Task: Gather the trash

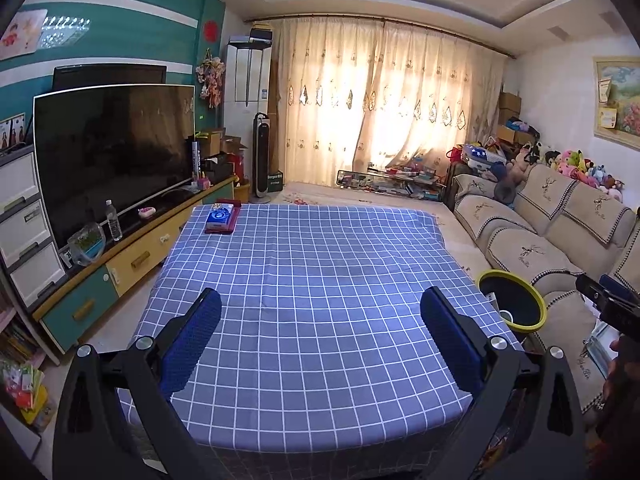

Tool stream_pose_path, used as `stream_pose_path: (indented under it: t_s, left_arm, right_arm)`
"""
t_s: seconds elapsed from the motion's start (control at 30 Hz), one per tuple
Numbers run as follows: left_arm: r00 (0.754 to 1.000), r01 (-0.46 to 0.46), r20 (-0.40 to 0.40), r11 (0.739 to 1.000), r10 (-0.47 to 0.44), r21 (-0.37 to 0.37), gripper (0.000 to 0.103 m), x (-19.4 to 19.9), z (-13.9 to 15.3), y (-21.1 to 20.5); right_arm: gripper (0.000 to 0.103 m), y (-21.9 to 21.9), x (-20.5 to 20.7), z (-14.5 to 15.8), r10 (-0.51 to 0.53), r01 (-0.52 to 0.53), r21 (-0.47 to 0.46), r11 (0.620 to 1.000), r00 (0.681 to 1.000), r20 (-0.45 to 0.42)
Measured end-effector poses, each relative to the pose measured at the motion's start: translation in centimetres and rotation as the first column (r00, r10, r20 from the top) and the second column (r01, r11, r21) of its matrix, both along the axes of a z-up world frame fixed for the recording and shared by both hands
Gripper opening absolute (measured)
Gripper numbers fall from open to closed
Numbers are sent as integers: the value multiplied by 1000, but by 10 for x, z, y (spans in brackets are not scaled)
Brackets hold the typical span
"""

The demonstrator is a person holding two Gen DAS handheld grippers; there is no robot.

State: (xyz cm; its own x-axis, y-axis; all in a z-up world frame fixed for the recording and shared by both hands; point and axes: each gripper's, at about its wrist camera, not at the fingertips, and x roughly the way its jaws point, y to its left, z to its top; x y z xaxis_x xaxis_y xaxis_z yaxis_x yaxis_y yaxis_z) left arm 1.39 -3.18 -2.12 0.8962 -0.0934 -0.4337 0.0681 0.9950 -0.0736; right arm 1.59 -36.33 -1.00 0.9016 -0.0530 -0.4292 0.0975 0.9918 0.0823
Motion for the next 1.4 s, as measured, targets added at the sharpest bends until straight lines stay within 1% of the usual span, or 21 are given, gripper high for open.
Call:
stream_pose_path:
  t_s: [1.4]
  left_arm:
    - [1000,-6,-13,1000,6,-4,98,3,-5,-2]
  right_arm:
    - [96,5,5,-6,8,-7,8,1000,1000,-8]
